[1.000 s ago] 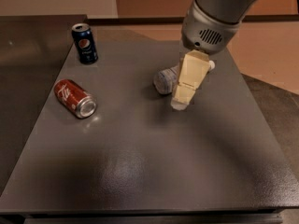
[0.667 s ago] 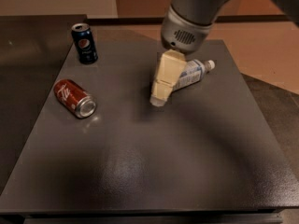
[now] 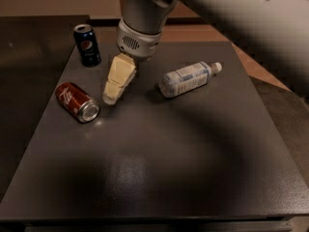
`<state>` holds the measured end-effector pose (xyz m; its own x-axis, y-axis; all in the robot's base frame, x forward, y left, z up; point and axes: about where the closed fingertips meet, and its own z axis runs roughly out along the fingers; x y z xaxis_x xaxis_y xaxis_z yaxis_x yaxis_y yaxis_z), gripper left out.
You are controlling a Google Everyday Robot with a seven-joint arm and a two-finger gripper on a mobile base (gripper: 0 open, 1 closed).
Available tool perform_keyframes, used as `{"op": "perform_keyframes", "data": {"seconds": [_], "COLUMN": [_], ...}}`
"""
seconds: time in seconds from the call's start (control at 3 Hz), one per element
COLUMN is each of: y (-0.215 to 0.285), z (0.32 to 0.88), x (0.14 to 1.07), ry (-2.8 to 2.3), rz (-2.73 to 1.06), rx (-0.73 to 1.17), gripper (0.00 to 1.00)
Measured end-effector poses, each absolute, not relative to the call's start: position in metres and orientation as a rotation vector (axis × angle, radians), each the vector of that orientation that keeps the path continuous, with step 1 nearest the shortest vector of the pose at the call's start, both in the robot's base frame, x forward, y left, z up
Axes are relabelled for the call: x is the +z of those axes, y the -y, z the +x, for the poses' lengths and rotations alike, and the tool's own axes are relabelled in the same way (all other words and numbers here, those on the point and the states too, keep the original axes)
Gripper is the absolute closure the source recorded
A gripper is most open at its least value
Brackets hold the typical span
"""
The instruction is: Place coke can upright
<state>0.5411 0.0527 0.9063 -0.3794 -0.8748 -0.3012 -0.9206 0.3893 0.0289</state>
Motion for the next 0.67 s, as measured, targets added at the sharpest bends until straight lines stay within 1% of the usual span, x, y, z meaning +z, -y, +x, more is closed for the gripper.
{"op": "perform_keyframes", "data": {"seconds": [0.33,0.67], "y": [-0.079,-0.101], "z": [0.549,0.551], "x": [0.904,0.911], "ry": [-2.512,-2.589], "rz": [-1.459,-1.333], "rx": [0.336,0.345], "gripper": [0.0,0.0]}}
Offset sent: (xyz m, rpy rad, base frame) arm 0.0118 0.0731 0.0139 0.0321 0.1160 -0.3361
